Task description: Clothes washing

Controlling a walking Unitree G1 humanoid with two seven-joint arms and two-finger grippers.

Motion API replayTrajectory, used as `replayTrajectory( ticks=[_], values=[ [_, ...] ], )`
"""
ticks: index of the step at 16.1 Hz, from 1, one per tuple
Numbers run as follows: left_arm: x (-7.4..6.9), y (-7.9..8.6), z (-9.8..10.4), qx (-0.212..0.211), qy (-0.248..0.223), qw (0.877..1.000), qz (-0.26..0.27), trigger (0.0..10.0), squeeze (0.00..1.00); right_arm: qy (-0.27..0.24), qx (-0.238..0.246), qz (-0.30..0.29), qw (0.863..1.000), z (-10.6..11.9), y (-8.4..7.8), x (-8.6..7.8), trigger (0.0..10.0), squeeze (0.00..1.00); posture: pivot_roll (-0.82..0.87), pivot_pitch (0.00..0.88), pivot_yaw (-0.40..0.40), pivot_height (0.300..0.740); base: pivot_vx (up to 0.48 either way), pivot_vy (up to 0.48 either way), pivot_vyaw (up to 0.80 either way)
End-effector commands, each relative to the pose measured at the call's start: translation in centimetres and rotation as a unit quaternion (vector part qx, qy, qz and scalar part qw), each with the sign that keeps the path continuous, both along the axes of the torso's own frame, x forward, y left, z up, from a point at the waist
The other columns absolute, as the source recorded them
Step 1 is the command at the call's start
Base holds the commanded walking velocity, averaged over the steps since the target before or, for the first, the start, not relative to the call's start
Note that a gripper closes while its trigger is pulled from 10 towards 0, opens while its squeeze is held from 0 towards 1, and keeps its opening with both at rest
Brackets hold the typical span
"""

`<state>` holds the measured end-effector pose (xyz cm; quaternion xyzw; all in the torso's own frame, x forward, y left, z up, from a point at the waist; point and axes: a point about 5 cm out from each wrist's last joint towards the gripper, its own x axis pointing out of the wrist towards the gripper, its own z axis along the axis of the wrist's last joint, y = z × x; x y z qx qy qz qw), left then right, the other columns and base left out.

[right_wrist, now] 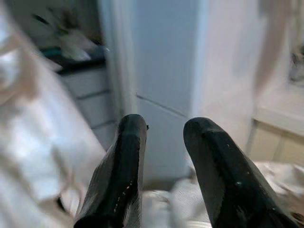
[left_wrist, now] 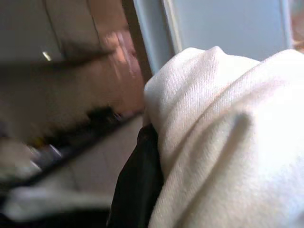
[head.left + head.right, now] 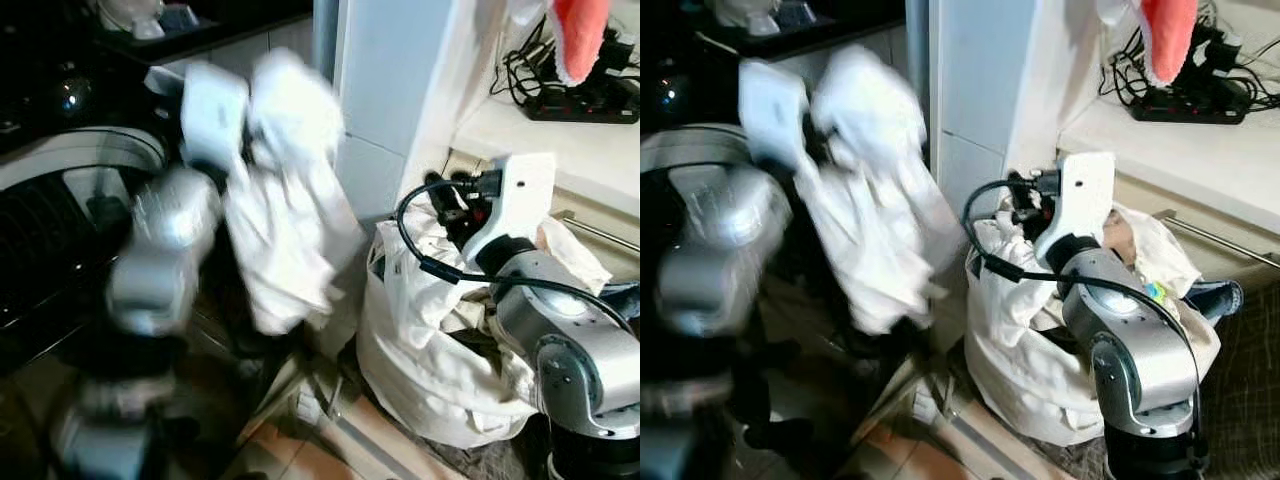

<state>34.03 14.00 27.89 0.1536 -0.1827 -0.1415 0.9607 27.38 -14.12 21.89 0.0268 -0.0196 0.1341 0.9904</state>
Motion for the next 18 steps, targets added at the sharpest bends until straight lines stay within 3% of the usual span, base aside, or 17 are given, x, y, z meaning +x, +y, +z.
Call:
replayTrajectory(
  ticks=[1,2,3,4,6,7,8,10,11,12,14,15,16,17,18],
  values=[
    [1.5,1.3,2.3,0.064,-0.052,0.994,0.072,10.0,0.00,-0.024,0.006,0.022,0.999,1.0,0.4,-0.2,10.0,0.00,0.00,0.000,0.004,0.740,0.000,0.000,0.00],
    [2.4,2.9,4.4,0.105,-0.087,0.980,0.143,10.0,0.00,-0.028,0.008,0.033,0.999,1.2,0.6,-0.3,10.0,0.00,0.00,0.000,0.008,0.740,0.000,0.000,0.00],
    [3.3,5.6,8.1,0.203,-0.155,0.928,0.270,10.0,0.00,-0.036,0.010,0.048,0.998,1.6,1.0,-0.5,10.0,0.00,-0.01,0.000,0.014,0.740,0.000,0.000,0.00],
    [3.5,7.7,10.3,0.255,-0.190,0.876,0.362,10.0,0.00,-0.039,0.012,0.055,0.998,1.7,1.3,-0.6,10.0,0.00,-0.01,0.000,0.019,0.740,0.000,0.000,0.00],
    [3.9,9.4,11.1,0.294,-0.186,0.831,0.435,10.0,0.00,-0.038,0.012,0.067,0.997,1.7,1.7,-0.7,10.0,0.00,-0.01,0.000,0.022,0.740,0.000,0.000,0.00],
    [4.9,11.1,10.3,0.333,-0.150,0.798,0.479,10.0,0.00,-0.033,0.006,0.091,0.995,1.5,2.4,-1.1,10.0,0.00,-0.02,0.000,0.030,0.740,0.000,0.000,0.00],
    [5.2,11.7,9.6,0.338,-0.129,0.795,0.486,10.0,0.00,-0.031,0.002,0.100,0.994,1.5,2.7,-1.2,10.0,0.00,-0.03,0.000,0.034,0.740,0.000,0.000,0.00],
    [6.3,12.3,5.1,0.353,-0.029,0.811,0.465,10.0,0.00,-0.017,-0.015,0.117,0.993,0.8,3.0,-1.7,10.0,0.00,-0.02,0.000,0.026,0.740,0.000,0.000,0.00],
    [6.5,12.3,3.9,0.340,-0.004,0.823,0.455,10.0,0.00,-0.013,-0.016,0.119,0.993,0.7,3.1,-1.7,10.0,0.00,-0.02,0.000,0.026,0.740,0.000,0.000,0.00],
    [6.7,12.5,1.4,0.319,0.061,0.839,0.436,10.0,0.00,-0.006,-0.020,0.126,0.992,0.5,3.2,-1.8,10.0,0.00,-0.02,0.000,0.026,0.740,0.000,0.000,0.00],
    [6.4,13.2,-3.2,0.273,0.195,0.847,0.413,10.0,0.00,0.003,-0.031,0.139,0.990,0.1,3.6,-2.0,10.0,0.00,-0.03,0.000,0.028,0.740,0.000,0.000,0.00],
    [6.2,12.9,-5.5,0.178,0.260,0.867,0.386,10.0,1.00,0.009,-0.035,0.144,0.989,0.0,3.6,-2.2,10.0,0.00,-0.03,0.000,0.028,0.740,0.000,0.000,0.00],
    [6.2,12.5,-6.1,0.134,0.280,0.875,0.372,10.0,1.00,0.012,-0.036,0.145,0.989,-0.1,3.7,-2.2,10.0,0.00,-0.03,0.000,0.027,0.740,0.000,0.000,0.00],
    [6.4,11.2,-6.9,-0.017,0.317,0.890,0.326,10.0,1.00,0.016,-0.038,0.149,0.988,-0.2,3.7,-2.3,10.0,0.00,-0.03,0.000,0.027,0.740,0.000,0.000,0.00],
    [6.7,10.2,-7.1,-0.160,0.327,0.885,0.292,10.0,1.00,0.019,-0.040,0.155,0.987,-0.3,3.8,-2.4,10.0,0.00,-0.02,0.000,0.022,0.740,0.000,0.000,0.00]
  ],
)
